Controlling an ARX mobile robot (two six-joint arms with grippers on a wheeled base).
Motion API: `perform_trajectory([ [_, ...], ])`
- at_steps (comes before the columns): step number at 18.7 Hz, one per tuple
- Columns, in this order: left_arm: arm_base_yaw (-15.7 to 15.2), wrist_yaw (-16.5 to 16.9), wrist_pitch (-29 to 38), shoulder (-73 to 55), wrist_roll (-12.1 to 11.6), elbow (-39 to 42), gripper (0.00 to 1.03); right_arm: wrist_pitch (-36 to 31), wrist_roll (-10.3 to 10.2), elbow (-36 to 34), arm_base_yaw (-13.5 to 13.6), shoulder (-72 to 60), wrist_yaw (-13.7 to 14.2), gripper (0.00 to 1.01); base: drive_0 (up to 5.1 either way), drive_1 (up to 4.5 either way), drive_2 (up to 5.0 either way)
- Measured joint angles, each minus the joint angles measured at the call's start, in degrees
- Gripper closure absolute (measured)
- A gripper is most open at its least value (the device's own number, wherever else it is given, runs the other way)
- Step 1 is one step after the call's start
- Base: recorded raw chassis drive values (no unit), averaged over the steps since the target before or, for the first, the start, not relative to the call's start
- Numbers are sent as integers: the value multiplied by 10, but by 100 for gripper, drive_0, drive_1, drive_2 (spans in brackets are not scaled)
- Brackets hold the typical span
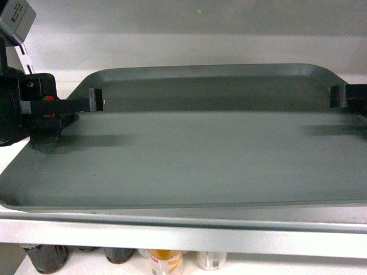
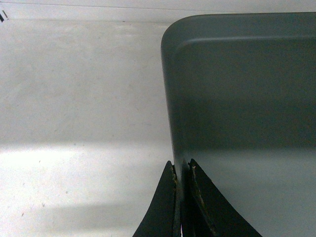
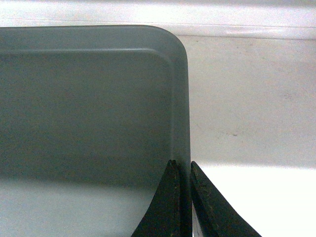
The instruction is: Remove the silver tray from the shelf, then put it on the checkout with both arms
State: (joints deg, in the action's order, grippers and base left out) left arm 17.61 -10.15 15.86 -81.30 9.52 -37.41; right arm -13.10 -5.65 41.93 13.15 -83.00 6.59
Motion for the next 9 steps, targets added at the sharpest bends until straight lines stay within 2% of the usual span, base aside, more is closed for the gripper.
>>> perform_trajectory([
  [9,0,0,-2,-1,2,0,99,3,2,0,0,3,0,98,9,-423,441],
])
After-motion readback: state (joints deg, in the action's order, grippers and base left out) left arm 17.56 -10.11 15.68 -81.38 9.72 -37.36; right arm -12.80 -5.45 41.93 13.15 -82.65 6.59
